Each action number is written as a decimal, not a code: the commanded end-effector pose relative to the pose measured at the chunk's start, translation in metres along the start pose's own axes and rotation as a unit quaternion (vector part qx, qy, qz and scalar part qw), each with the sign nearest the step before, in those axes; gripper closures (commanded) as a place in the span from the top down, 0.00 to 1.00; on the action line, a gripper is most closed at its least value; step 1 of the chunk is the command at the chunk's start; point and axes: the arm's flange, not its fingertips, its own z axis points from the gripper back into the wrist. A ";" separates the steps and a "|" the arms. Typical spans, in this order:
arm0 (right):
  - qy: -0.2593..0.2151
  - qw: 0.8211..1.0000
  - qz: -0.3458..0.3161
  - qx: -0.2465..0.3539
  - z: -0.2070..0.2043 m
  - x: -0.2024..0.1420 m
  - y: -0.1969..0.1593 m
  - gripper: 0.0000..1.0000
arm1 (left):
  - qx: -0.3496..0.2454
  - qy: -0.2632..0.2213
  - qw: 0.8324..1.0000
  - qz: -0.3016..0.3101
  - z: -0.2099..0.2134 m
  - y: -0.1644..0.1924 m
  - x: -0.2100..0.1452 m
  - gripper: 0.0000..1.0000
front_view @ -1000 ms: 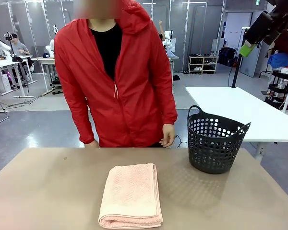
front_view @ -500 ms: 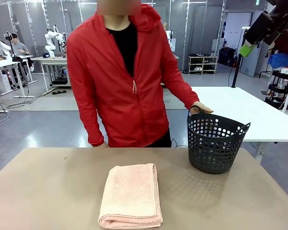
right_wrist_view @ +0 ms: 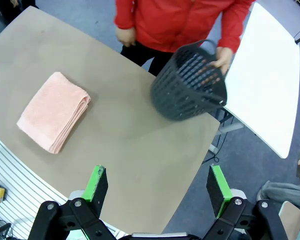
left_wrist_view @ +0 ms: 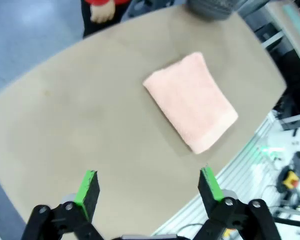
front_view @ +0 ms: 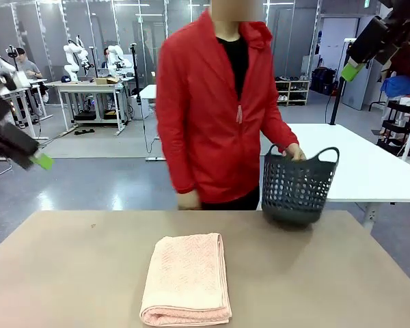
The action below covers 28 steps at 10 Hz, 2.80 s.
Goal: Fold the towel.
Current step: Pick up the 100 cm Hotel Towel and place it on the left side of the table.
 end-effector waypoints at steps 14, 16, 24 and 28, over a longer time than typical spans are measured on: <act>0.002 1.000 -0.002 0.002 0.001 -0.002 -0.001 1.00 | -0.246 -0.043 0.938 0.239 -0.300 0.010 -0.116 1.00; 0.002 1.000 -0.002 0.002 0.001 -0.002 -0.001 1.00 | -0.254 -0.039 0.936 0.242 -0.303 0.011 -0.112 1.00; 0.002 1.000 -0.002 0.002 0.001 -0.002 -0.001 1.00 | -0.260 -0.023 0.929 0.262 -0.319 0.004 -0.106 1.00; 0.002 1.000 -0.002 0.002 0.001 -0.002 -0.001 1.00 | -0.282 -0.031 0.913 0.293 -0.339 -0.003 -0.113 1.00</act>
